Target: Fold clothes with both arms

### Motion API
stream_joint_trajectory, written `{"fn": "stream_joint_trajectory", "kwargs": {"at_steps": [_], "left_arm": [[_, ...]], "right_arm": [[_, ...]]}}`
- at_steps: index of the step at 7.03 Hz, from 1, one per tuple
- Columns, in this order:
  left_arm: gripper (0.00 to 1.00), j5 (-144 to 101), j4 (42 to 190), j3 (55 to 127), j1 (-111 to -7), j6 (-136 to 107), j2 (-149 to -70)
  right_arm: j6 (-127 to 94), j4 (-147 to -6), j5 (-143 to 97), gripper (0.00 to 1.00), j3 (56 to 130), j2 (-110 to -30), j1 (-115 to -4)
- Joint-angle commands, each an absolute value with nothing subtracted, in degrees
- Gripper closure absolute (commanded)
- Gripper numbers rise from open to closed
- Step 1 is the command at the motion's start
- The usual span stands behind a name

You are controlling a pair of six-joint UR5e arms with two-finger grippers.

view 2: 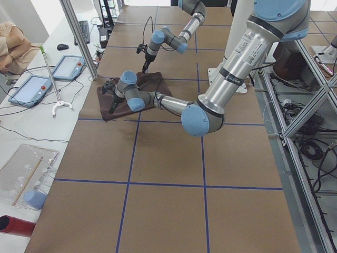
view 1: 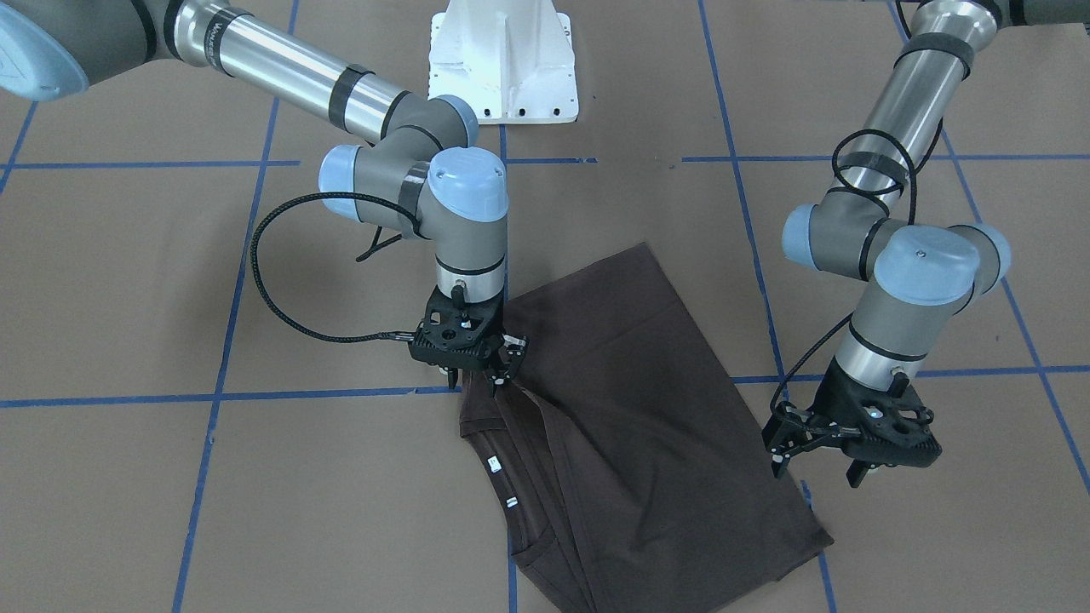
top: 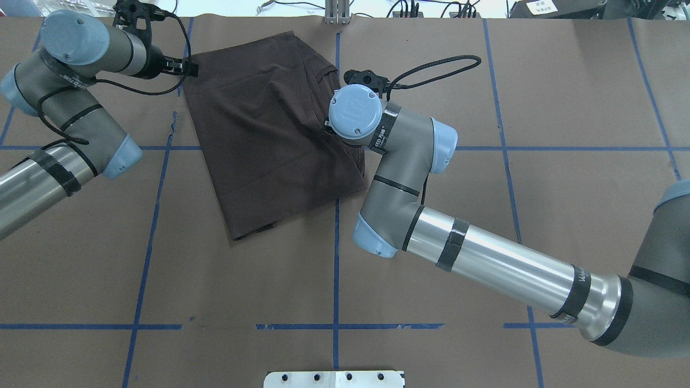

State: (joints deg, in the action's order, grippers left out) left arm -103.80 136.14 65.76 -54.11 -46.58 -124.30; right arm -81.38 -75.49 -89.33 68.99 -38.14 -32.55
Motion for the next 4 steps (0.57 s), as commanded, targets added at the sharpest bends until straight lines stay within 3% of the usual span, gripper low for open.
{"fn": "stream_joint_trajectory", "kwargs": {"at_steps": [1, 4], "left_arm": [[0.00, -103.80, 136.14, 65.74, -54.05, -46.58, -124.28], [0.00, -103.80, 136.14, 65.74, -54.05, -46.58, -124.19]], "right_arm": [[-80.95, -75.41, -88.07, 0.44, 67.68, -38.06, -31.91], [-80.95, -75.15, -87.54, 0.48, 66.10, -37.62, -31.38]]}}
